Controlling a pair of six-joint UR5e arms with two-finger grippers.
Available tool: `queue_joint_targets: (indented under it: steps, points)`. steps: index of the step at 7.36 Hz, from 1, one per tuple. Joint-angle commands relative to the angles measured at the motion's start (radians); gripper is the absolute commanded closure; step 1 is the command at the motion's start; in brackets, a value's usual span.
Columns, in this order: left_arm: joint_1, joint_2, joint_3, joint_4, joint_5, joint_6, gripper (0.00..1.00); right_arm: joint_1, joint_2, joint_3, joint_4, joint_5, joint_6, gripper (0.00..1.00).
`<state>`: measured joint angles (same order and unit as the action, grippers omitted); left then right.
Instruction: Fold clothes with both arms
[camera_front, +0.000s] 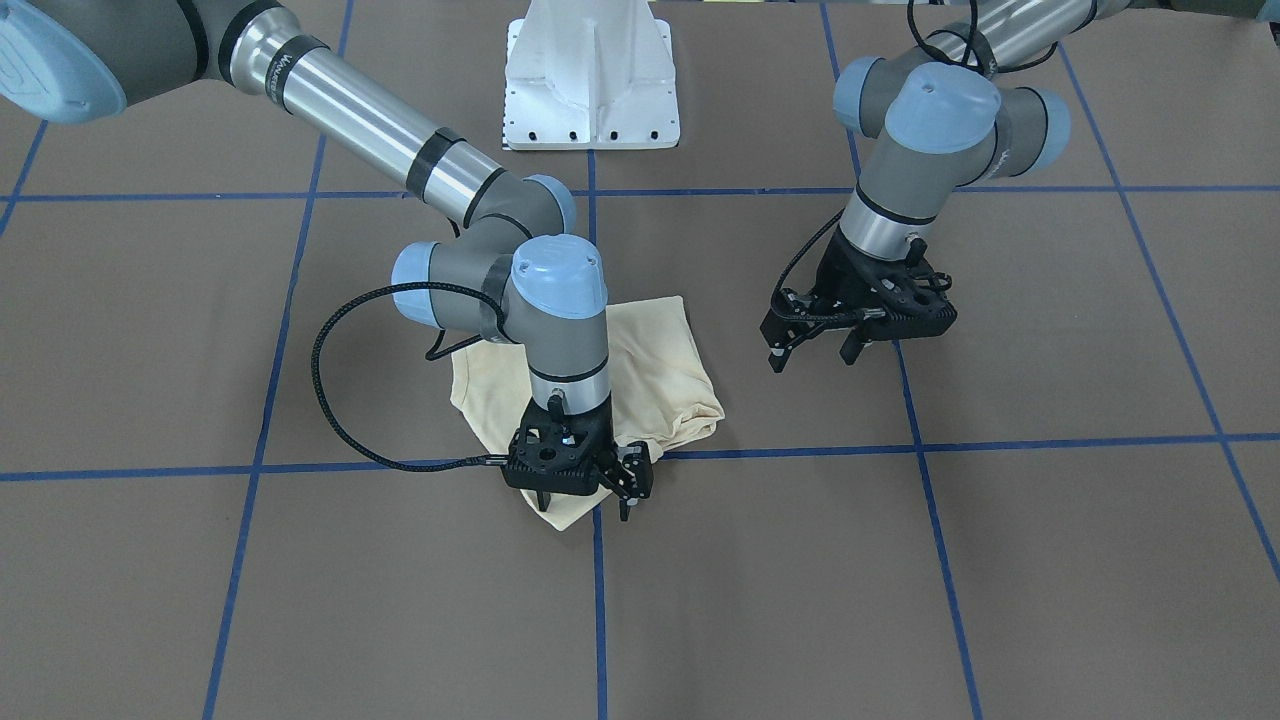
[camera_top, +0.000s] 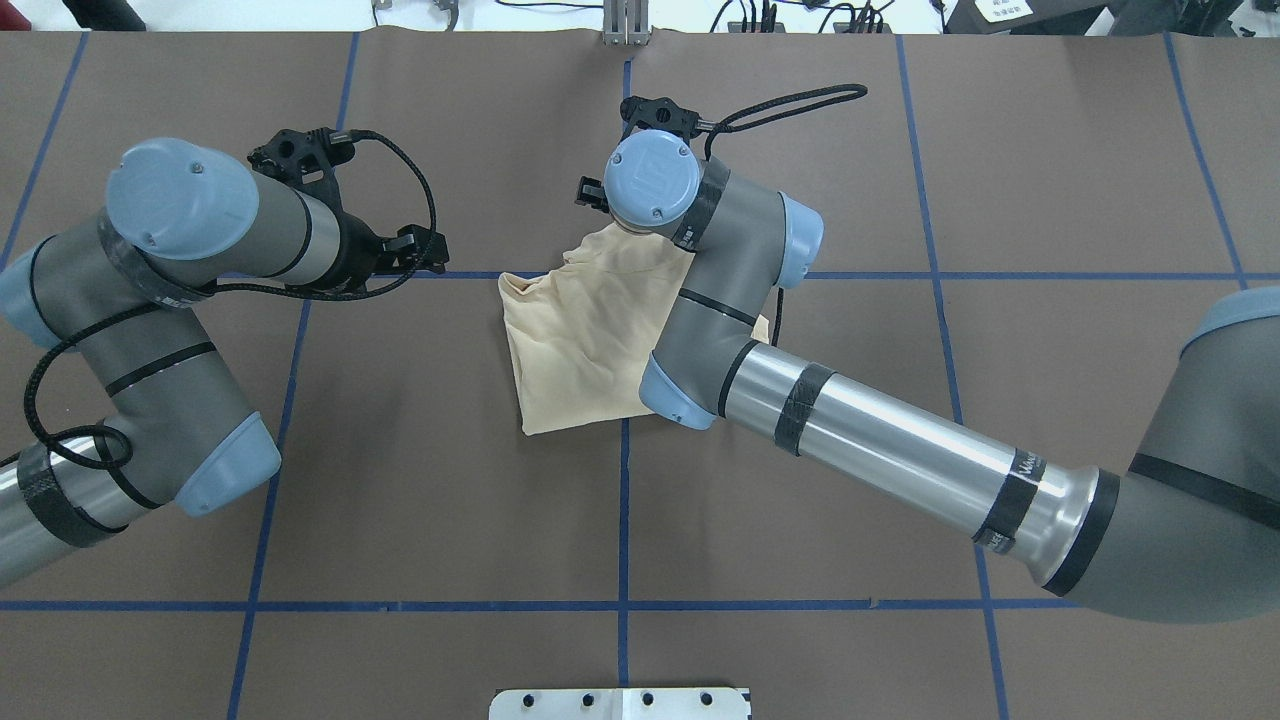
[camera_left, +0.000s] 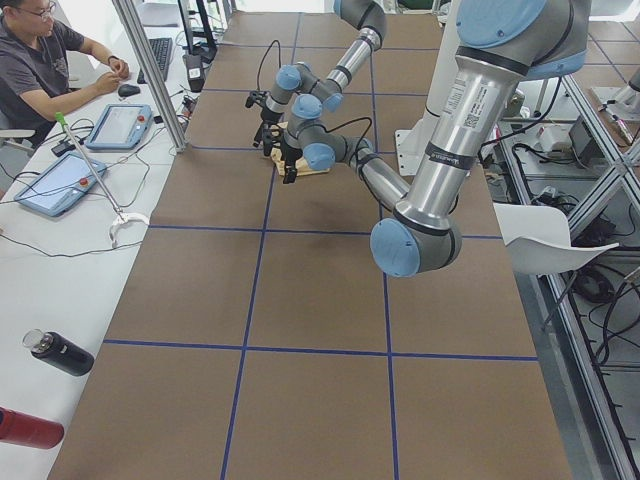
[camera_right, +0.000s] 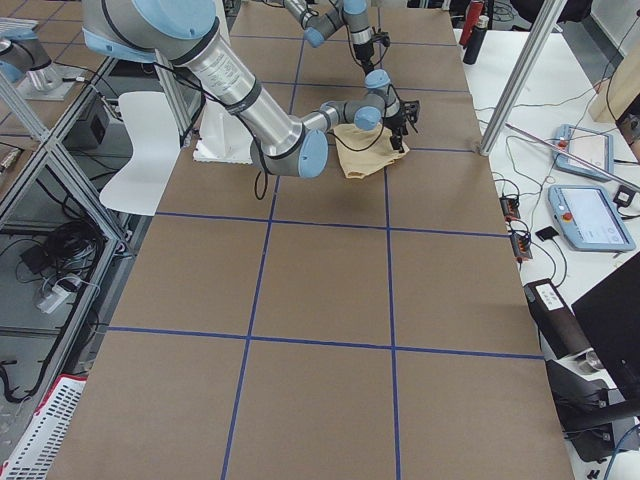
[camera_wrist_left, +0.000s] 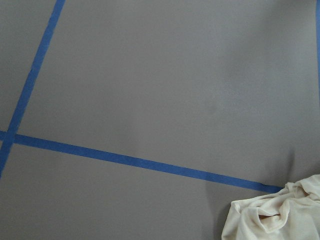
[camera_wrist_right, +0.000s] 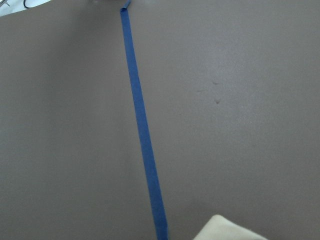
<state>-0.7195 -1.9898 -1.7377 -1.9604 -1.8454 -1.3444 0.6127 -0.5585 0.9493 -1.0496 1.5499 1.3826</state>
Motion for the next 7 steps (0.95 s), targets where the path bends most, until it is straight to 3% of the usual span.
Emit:
queue_joint_targets:
  steps: [1,3,5,7]
  points:
    - [-0.001,-0.001,0.006,-0.002,0.0,0.002,0.01,0.062,-0.004,-0.001,-0.004,0.012,-0.15,0.0]
    - [-0.02,0.0,0.003,-0.025,-0.005,0.113,0.01,0.175,-0.091,0.057,-0.045,0.164,-0.325,0.0]
    - [-0.087,0.009,-0.002,-0.019,-0.05,0.158,0.01,0.293,-0.135,0.167,-0.282,0.318,-0.571,0.0]
    - [-0.193,0.086,-0.01,-0.017,-0.106,0.426,0.01,0.382,-0.205,0.292,-0.452,0.405,-0.721,0.0]
